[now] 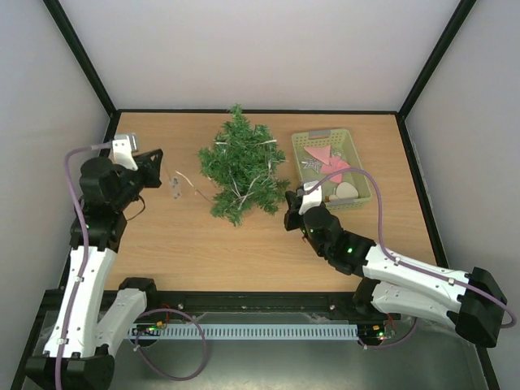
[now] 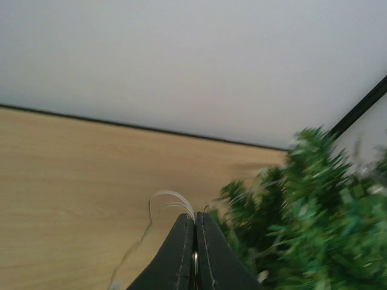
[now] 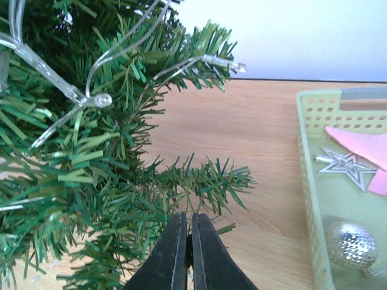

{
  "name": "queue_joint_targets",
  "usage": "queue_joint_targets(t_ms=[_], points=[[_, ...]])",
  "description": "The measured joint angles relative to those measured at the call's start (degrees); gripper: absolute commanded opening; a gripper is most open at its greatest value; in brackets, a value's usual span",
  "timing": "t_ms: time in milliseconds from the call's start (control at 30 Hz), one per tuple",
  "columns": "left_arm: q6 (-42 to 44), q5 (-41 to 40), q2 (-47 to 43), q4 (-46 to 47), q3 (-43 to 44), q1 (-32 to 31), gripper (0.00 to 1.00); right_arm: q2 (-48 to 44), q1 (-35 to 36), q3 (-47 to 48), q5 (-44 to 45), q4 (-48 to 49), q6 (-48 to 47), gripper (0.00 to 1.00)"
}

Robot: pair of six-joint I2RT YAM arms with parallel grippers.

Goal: Decorate the small christmas tree
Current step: Wrap the decoration item around the Christmas tree.

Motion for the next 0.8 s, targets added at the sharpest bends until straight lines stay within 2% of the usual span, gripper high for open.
queue_joint_targets(t_ms=[167,300,800], points=[[3.02,-0.72,-2.01,1.68,-8.70,0.00,0.02,-0.85,-1.33,0.00,0.44,-0.02,-2.32,0.02],[4.76,-0.33,-0.13,4.74,-11.30,0.00,0.02,-0.83,-2.54,0.00,0.00,-0.02,-4.52,0.02],[10.78,2.99,20.24,23.89,-8.52,-0.02,0.02,-1.31,-3.43,0.00,-4.15,0.59,-10.97,0.02]])
